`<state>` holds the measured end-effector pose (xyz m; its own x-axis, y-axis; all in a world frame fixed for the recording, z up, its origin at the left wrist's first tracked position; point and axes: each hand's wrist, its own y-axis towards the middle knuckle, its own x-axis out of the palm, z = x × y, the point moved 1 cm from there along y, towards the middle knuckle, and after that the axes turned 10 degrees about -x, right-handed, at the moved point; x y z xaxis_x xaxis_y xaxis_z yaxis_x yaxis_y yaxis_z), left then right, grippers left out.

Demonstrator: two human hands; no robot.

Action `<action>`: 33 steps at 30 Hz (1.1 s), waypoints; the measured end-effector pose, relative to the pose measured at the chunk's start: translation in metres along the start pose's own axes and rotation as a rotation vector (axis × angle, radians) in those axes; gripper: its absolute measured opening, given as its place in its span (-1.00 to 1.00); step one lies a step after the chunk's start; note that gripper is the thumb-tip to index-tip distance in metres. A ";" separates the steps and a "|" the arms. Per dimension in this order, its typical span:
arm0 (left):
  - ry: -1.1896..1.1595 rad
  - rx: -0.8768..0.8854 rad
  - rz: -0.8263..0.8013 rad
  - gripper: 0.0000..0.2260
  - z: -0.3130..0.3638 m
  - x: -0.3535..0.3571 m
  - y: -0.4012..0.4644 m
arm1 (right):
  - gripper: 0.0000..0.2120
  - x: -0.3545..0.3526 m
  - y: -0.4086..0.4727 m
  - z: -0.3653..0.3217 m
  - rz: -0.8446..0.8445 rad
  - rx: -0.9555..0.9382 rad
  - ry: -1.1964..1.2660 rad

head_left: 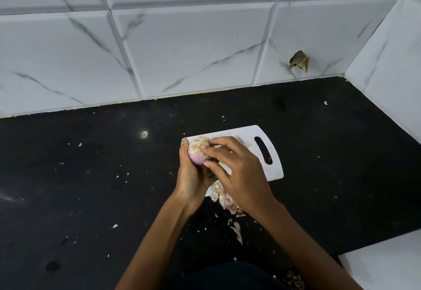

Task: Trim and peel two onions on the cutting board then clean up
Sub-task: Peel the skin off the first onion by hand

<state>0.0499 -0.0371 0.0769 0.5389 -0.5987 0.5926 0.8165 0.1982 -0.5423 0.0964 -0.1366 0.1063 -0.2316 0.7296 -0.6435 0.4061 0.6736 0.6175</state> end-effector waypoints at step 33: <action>0.384 0.125 0.032 -0.31 0.006 -0.002 -0.005 | -0.90 -0.026 0.009 0.021 -0.033 0.625 0.711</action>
<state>0.0459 -0.0324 0.0824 0.4669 -0.8324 0.2986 0.8324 0.2996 -0.4663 0.1246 -0.1522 0.1192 -0.6520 0.7513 -0.1025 0.7421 0.6600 0.1172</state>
